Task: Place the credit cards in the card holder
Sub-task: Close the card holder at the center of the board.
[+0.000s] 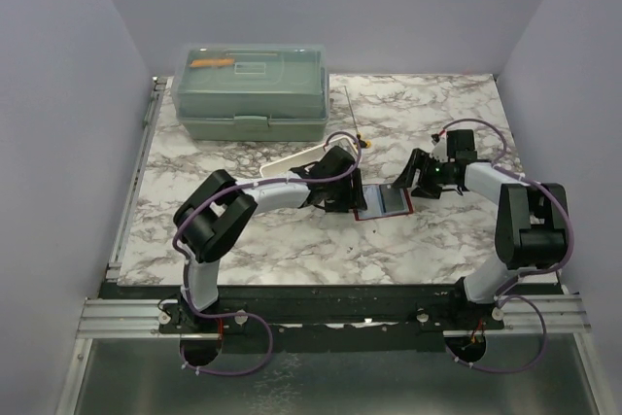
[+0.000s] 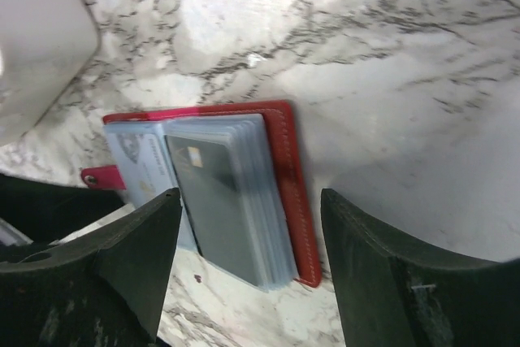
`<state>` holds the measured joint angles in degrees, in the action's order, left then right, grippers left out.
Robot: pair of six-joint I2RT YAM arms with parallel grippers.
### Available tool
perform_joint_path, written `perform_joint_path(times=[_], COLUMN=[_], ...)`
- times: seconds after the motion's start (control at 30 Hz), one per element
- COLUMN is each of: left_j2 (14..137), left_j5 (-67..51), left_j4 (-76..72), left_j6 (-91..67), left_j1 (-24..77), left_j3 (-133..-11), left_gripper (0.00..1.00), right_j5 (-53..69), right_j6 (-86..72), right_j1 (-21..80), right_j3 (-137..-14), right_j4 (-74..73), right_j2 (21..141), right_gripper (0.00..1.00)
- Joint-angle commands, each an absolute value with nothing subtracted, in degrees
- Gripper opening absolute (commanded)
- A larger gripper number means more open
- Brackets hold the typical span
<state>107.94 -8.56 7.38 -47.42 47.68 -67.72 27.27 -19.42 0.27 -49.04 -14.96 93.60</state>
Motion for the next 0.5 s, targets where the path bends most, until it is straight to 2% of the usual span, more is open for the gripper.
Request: perform_joint_path(times=[0.0, 0.27, 0.47], left_j2=[111.01, 112.24, 112.67], left_j5=[-5.81, -6.50, -8.13], left_j4=[8.26, 6.98, 5.14], left_j6=[-47.87, -49.51, -50.26], left_j1=[47.50, 47.70, 48.54], left_j3=[-67.46, -63.95, -63.39], left_gripper=[0.61, 0.61, 0.60], right_j5=[34.89, 50.27, 55.17], right_j6=[-18.49, -22.26, -24.46], right_j1=[0.35, 0.35, 1.06], right_j3=[-47.36, -43.80, -41.97], right_j4=[-11.91, -8.67, -8.44], right_j2=[96.39, 94.15, 89.77], right_gripper=[0.73, 0.69, 0.68])
